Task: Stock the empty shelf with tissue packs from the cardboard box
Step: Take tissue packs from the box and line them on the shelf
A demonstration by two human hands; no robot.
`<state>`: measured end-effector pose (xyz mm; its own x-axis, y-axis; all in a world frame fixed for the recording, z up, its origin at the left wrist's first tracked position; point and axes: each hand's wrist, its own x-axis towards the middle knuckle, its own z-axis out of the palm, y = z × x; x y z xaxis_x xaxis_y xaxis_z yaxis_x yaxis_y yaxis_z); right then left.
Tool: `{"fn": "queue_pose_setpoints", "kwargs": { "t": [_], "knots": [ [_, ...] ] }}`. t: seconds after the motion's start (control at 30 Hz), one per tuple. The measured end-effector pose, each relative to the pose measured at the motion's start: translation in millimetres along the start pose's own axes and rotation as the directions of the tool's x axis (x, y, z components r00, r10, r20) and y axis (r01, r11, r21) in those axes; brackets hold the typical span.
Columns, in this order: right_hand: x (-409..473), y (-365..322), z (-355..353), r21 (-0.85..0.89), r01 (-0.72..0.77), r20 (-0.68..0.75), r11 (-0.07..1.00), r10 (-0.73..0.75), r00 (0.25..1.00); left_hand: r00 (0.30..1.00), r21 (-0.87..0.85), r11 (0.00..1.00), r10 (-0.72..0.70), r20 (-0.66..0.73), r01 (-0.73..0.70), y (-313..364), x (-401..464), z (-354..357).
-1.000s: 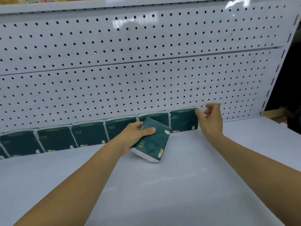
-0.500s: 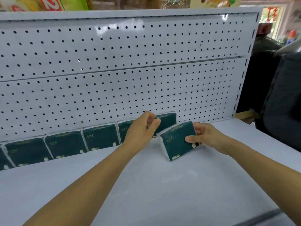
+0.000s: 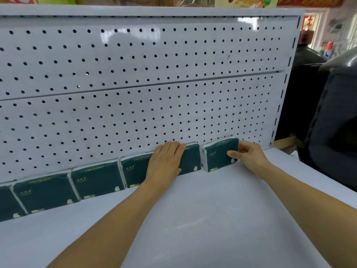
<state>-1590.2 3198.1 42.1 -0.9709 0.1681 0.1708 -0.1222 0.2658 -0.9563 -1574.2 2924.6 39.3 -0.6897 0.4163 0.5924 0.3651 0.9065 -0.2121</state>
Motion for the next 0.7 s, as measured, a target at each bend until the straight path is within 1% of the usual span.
{"fn": "queue_pose_setpoints", "kwargs": {
  "t": [0.07, 0.13, 0.3, 0.47, 0.57, 0.63, 0.67, 0.7],
  "knots": [
    [4.2, 0.5, -1.0, 0.003, -0.006, -0.02, 1.0, 0.006, 1.0, 0.999, -0.015, 1.0, 0.025, -0.04, -0.026, -1.2, 1.3, 1.8],
    [7.8, 0.4, 1.8, 0.002, -0.003, -0.04, 1.0, 0.003, 0.999, 0.998, -0.021, 0.999, 0.038, -0.052, -0.039, -1.9, 2.0, 4.0],
    [11.8, 1.0, 15.7, -0.056, 0.003, -0.08, 0.998, -0.008, 0.997, 0.999, 0.018, 0.999, 0.036, -0.031, -0.035, -0.6, 3.3, 7.5],
    [12.5, 1.4, 18.8, -0.109, -0.006, -0.091, 0.994, -0.004, 0.996, 1.0, 0.093, 0.995, 0.029, -0.007, -0.028, 0.3, 3.1, 6.3],
    [12.0, -6.2, 19.5, -0.198, -0.072, -0.035, 0.978, 0.066, 0.997, 0.999, 0.119, 0.993, 0.017, 0.044, -0.022, 0.9, 4.7, 2.3],
    [7.7, -15.1, 19.0, -0.285, -0.131, -0.004, 0.95, 0.135, 0.991, 0.993, 0.125, 0.992, -0.006, 0.116, -0.009, 4.3, 4.5, -7.9],
    [3.5, -20.8, 18.3, -0.381, -0.14, -0.016, 0.914, 0.145, 0.989, 0.99, 0.124, 0.992, -0.01, 0.141, -0.008, 5.8, 4.2, -13.3],
    [-2.0, -27.0, 17.7, -0.516, -0.13, -0.042, 0.847, 0.126, 0.991, 0.988, 0.12, 0.993, -0.007, 0.156, -0.011, 6.5, 4.3, -19.3]
  ]
}}
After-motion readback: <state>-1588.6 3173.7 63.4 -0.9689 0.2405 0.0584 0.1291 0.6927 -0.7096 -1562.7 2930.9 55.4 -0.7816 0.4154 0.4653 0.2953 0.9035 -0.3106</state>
